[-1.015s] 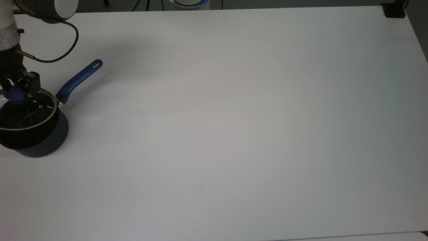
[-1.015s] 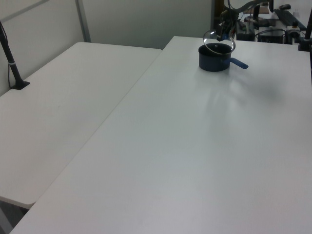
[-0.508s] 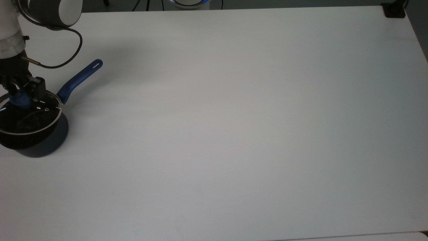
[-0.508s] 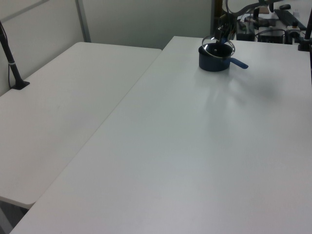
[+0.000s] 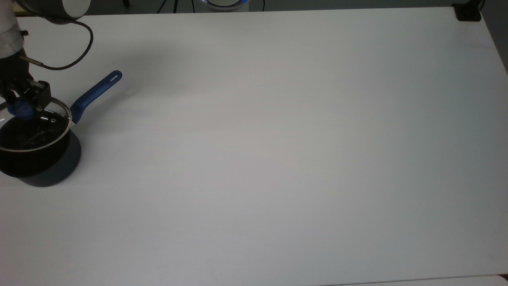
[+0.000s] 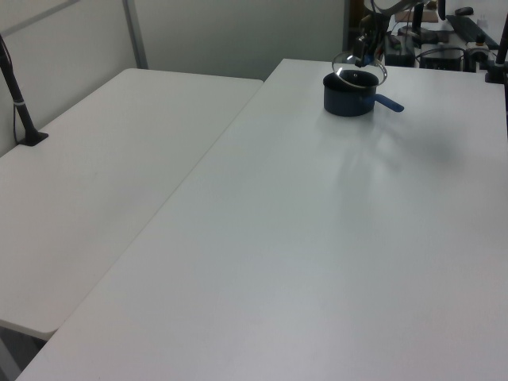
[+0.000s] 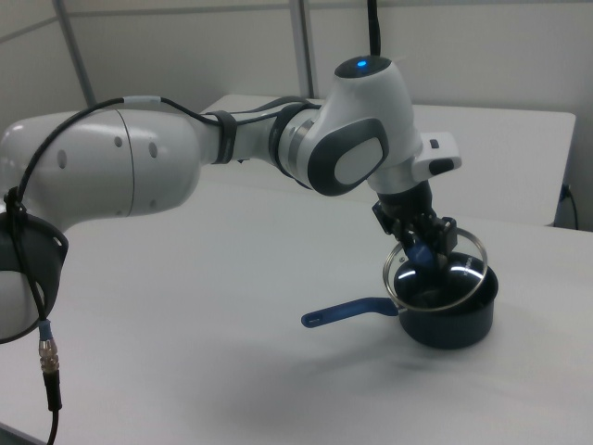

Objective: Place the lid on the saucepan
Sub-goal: 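Lower the lid onto the saucepan rim and adjust its seating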

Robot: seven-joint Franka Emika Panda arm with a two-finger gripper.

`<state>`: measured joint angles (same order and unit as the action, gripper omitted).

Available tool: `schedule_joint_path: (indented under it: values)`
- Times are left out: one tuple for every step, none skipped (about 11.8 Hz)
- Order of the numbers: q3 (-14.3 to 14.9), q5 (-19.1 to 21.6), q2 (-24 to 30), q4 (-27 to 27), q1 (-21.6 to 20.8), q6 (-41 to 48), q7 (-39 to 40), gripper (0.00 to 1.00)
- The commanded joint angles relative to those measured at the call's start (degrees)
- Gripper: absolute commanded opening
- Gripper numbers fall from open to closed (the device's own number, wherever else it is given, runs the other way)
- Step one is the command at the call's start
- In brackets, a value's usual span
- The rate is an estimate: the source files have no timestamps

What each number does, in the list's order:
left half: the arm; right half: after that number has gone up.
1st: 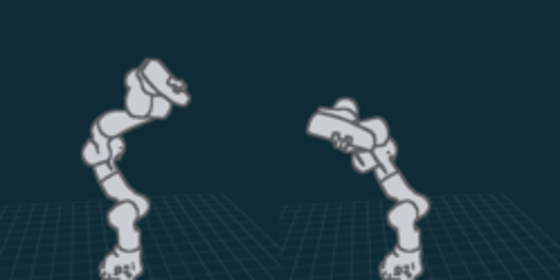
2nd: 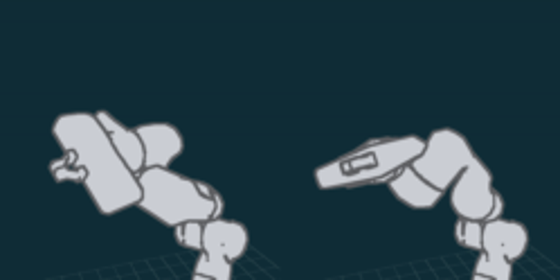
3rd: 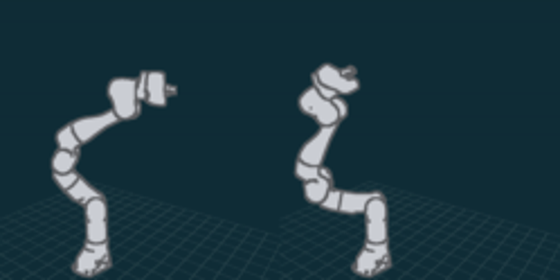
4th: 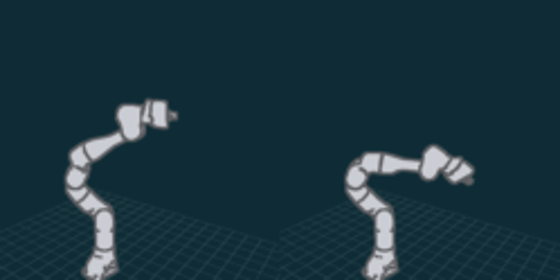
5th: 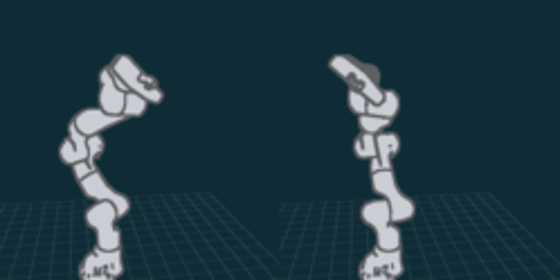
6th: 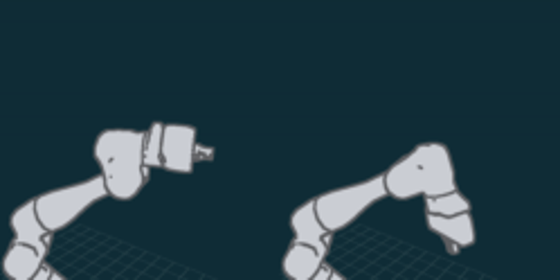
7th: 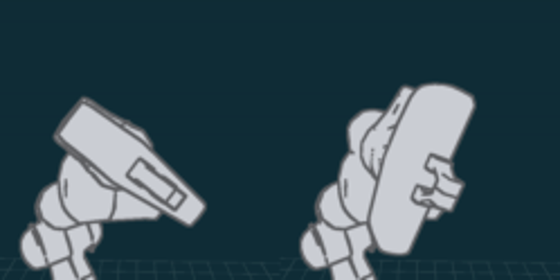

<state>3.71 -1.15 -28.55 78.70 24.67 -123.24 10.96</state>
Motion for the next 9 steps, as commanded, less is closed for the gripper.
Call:
schedule_joint_path:
  values:
    - [0.4, 1.2, 0.3, -1.8, -0.1, 0.1, 1.6, 0.34]
    - [0.3, 1.3, 0.2, -1.7, -0.1, -2.6, 1.3, 0.34]
    - [0.3, 1.3, -0.5, -1.7, -0.1, -4.3, 1.3, 0.34]
    - [0.2, 1.2, -1.1, -1.7, -0.1, -4.9, 1.3, 0.34]
    - [0.2, 1.2, -1.8, -1.6, -0.2, -5.9, 1.3, 0.34]
    - [0.2, 1.2, -1.8, -1.4, -0.2, -6.0, 1.3, 0.34]
    - [0.2, 1.2, -1.8, -1.4, -0.2, -6.0, 1.3, 0.34]
    - [0.1, 1.2, -1.9, -1.4, -0.2, -6.0, 1.3, 0.34]
    - [0.1, 1.2, -2.4, -1.4, -0.3, -6.0, 1.3, 0.35]
